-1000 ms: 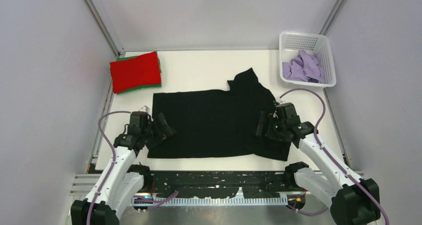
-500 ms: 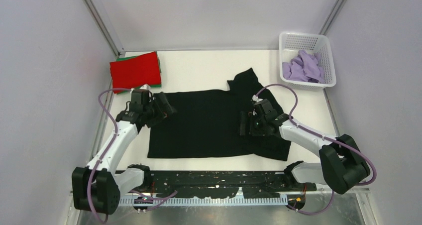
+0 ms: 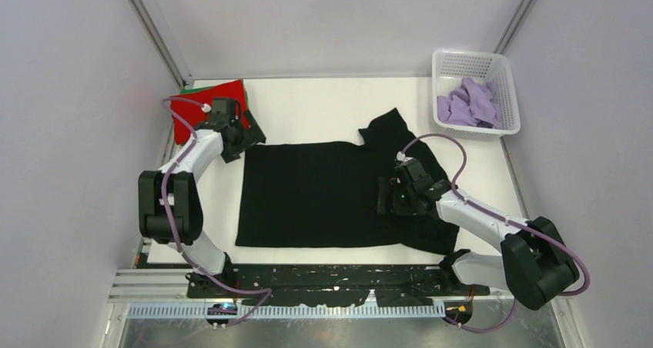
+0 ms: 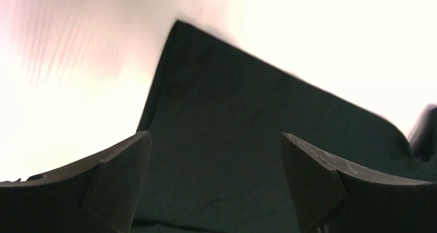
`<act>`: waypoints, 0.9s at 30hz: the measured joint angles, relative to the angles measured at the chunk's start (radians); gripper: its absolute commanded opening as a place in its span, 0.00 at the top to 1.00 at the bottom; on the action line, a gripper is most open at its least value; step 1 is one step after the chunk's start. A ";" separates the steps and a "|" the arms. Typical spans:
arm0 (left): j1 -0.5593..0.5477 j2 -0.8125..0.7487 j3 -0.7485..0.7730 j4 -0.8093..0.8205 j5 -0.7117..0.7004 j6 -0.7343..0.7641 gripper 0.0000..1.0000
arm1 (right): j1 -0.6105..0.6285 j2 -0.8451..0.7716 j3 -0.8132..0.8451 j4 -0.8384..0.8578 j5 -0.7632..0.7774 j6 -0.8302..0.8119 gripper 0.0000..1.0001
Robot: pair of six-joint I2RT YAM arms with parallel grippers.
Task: Fold and stack the t-shirts
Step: Grab the side of the flattened tshirt furthest away from the robot with both arms
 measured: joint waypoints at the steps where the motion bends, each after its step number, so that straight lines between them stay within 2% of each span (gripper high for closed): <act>1: 0.002 0.029 0.022 -0.001 -0.003 0.000 0.01 | 0.000 -0.003 -0.001 -0.003 0.000 0.000 0.04; 8: 0.005 0.163 0.121 -0.011 -0.033 -0.008 0.02 | -0.002 -0.108 -0.046 -0.065 -0.098 0.004 0.05; 11: 0.006 0.214 0.165 -0.014 -0.047 -0.013 0.07 | -0.002 -0.182 -0.065 -0.109 -0.142 0.007 0.05; 18: 0.007 0.330 0.270 -0.037 -0.047 -0.030 0.15 | -0.002 -0.195 -0.032 -0.129 -0.142 -0.011 0.04; 27: 0.007 0.371 0.323 -0.095 -0.037 -0.033 0.15 | -0.009 -0.218 0.035 -0.107 -0.109 -0.051 0.04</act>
